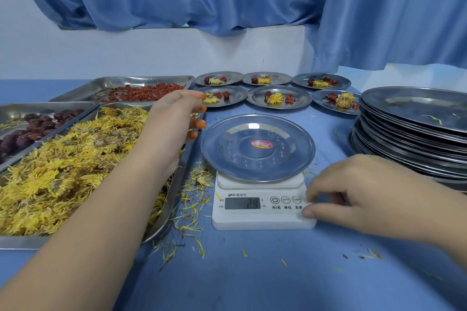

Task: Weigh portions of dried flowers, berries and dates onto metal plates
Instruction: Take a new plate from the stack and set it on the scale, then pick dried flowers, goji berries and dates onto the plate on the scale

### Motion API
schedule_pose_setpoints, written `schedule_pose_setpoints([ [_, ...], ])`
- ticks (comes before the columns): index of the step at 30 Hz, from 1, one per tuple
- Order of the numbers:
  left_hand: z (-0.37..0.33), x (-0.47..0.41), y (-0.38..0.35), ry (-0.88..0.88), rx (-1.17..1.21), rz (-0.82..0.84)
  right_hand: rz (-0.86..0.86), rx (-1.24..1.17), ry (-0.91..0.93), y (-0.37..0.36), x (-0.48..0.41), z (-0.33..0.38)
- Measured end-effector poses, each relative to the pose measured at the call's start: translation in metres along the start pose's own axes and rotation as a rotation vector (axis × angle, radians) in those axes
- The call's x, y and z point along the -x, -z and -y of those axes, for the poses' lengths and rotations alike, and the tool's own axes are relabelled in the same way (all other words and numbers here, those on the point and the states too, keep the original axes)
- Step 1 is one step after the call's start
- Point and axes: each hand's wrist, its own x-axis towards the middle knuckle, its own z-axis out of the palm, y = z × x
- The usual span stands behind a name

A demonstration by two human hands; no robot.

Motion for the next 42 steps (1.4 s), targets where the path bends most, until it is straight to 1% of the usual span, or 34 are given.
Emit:
schedule_pose_setpoints([
  [2,0.0,0.0,0.0,0.001,-0.001,-0.002,0.034,-0.036,0.017,-0.005,0.0,0.001],
  [6,0.0,-0.001,0.0,0.0,0.001,-0.001,0.004,-0.039,0.03,-0.011,-0.001,0.008],
  [8,0.0,-0.001,0.0,-0.003,-0.012,-0.002,0.006,-0.043,-0.007,-0.01,0.0,0.007],
  [11,-0.001,0.0,0.0,-0.006,-0.027,0.006,0.061,-0.088,-0.077,-0.006,0.0,0.006],
  [15,-0.001,0.001,-0.001,-0.009,-0.043,0.026,0.098,-0.195,-0.139,-0.008,-0.003,0.011],
  [19,-0.002,0.002,-0.002,-0.022,-0.073,0.04,0.122,-0.103,-0.175,-0.008,-0.005,0.016],
  [22,-0.003,0.003,-0.002,-0.024,-0.087,0.037,0.065,-0.045,-0.198,-0.01,-0.006,0.021],
  [24,-0.004,0.004,-0.003,-0.028,-0.104,0.04,-0.029,-0.021,-0.178,-0.014,-0.007,0.022],
  [26,-0.004,0.004,-0.004,-0.031,-0.116,0.057,-0.163,-0.036,-0.182,-0.018,-0.01,0.016],
  [28,-0.003,0.004,-0.005,-0.044,-0.142,0.079,-0.345,-0.127,-0.246,-0.019,-0.013,0.005],
  [29,-0.003,0.004,-0.005,-0.057,-0.17,0.089,-0.408,-0.17,-0.299,-0.019,-0.015,0.0],
  [30,-0.002,0.004,-0.005,-0.075,-0.209,0.099,-0.431,-0.201,-0.356,-0.02,-0.016,-0.005],
  [32,-0.001,0.005,-0.006,-0.121,-0.301,0.116,-0.412,-0.221,-0.448,-0.025,-0.019,-0.012],
  [34,0.0,0.007,-0.007,-0.16,-0.371,0.129,-0.392,-0.224,-0.496,-0.031,-0.023,-0.017],
  [39,0.003,0.01,-0.009,-0.251,-0.437,0.151,-0.377,-0.266,-0.435,-0.041,-0.036,-0.013],
  [42,0.007,0.011,-0.009,-0.318,-0.493,0.183,-0.43,-0.25,-0.393,-0.039,-0.034,-0.009],
])
